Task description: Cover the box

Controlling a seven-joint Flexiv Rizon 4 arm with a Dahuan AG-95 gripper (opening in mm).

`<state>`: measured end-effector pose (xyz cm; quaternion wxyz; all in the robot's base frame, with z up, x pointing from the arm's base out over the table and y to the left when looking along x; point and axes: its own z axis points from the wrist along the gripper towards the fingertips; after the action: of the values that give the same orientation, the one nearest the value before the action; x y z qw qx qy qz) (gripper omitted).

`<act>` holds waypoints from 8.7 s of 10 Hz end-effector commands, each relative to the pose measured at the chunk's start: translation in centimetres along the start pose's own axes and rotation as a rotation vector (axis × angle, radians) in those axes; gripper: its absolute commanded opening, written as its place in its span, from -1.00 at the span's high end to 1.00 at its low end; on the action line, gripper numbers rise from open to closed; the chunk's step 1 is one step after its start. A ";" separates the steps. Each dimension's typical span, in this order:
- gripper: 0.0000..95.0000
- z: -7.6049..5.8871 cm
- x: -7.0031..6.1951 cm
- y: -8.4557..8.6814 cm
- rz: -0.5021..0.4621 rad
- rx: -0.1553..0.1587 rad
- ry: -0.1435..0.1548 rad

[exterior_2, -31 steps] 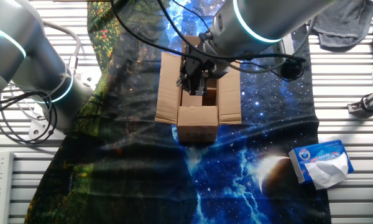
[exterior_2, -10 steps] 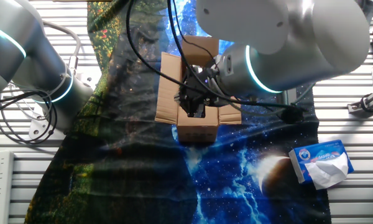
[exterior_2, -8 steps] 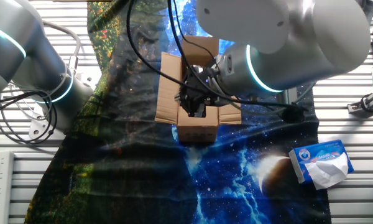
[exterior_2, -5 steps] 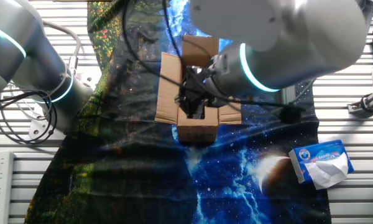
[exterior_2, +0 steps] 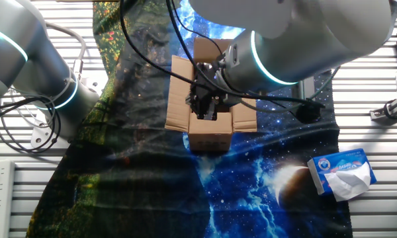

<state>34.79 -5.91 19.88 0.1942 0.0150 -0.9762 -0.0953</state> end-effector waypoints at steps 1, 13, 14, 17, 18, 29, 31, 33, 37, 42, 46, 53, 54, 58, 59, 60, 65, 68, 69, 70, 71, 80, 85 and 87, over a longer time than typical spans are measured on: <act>1.00 0.0 0.3 0.1 0.003 0.008 -0.036; 1.00 1.5 -0.6 1.4 0.004 0.044 -0.158; 1.00 1.4 -0.5 1.4 0.003 0.044 -0.166; 1.00 1.3 -0.5 1.4 0.030 0.048 -0.176; 1.00 1.3 -0.5 1.4 0.033 0.047 -0.183; 1.00 1.2 -0.5 1.5 -0.002 0.075 -0.206; 1.00 1.2 -0.5 1.5 0.003 0.071 -0.208; 1.00 1.2 -0.5 1.5 0.003 0.072 -0.215; 1.00 1.2 -0.5 1.5 0.016 0.069 -0.242; 1.00 1.2 -0.5 1.5 0.023 0.067 -0.266; 1.00 1.2 -0.5 1.5 0.019 0.068 -0.286; 1.00 1.2 -0.4 1.4 -0.011 0.078 -0.303; 1.00 1.0 -0.3 1.2 -0.018 0.076 -0.302; 1.00 0.4 -0.1 1.8 -0.034 0.083 -0.287; 1.00 0.4 -0.1 2.1 -0.040 0.086 -0.286; 1.00 0.1 -0.7 2.3 -0.040 0.088 -0.283; 1.00 -1.3 -5.4 3.4 -0.043 0.097 -0.277; 1.00 -1.9 -7.0 4.2 -0.045 0.110 -0.275; 1.00 -2.0 -7.3 4.4 -0.044 0.110 -0.274; 1.00 -2.1 -7.9 4.6 -0.049 0.112 -0.273; 1.00 -2.2 -8.5 4.9 -0.049 0.115 -0.274; 1.00 -1.6 -9.8 5.3 -0.063 0.152 -0.273; 1.00 -1.7 -9.6 5.1 -0.076 0.156 -0.255; 1.00 -1.7 -9.6 5.1 -0.078 0.153 -0.257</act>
<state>44.38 -0.51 18.70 0.0636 0.0561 -0.9959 -0.0301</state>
